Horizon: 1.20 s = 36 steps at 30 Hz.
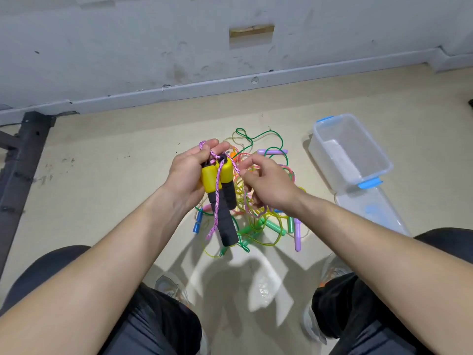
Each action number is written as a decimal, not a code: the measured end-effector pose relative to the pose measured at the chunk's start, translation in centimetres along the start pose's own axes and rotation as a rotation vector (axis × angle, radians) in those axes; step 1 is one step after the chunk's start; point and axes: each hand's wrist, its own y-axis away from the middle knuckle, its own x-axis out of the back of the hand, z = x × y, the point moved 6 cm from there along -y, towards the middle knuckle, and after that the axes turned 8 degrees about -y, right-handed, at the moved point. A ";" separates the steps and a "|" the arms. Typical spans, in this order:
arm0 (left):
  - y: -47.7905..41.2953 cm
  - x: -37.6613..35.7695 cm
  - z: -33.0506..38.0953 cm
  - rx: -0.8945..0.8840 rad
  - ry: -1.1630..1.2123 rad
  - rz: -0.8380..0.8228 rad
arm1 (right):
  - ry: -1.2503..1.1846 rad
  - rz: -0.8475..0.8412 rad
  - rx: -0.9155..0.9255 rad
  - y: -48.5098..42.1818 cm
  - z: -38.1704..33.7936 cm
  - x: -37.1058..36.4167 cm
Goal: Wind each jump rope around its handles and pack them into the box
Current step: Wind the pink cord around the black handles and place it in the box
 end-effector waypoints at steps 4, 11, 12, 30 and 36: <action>-0.6 1.0 0.2 -0.013 -0.045 0.083 | 0.193 -0.062 0.033 -0.1 0.9 -1.1; -1.2 1.0 0.3 -0.055 -0.199 0.080 | 0.484 -0.149 0.092 0.4 0.3 -2.0; -1.3 0.9 0.4 -0.053 -0.218 0.050 | 0.513 -0.144 0.092 0.5 0.3 -2.0; -2.6 0.9 -0.4 -0.286 -0.764 -0.078 | 0.368 -0.031 0.001 -0.9 0.9 1.1; -2.2 1.0 0.0 -0.377 -0.649 0.141 | 0.393 -0.117 0.075 1.5 -0.8 -2.8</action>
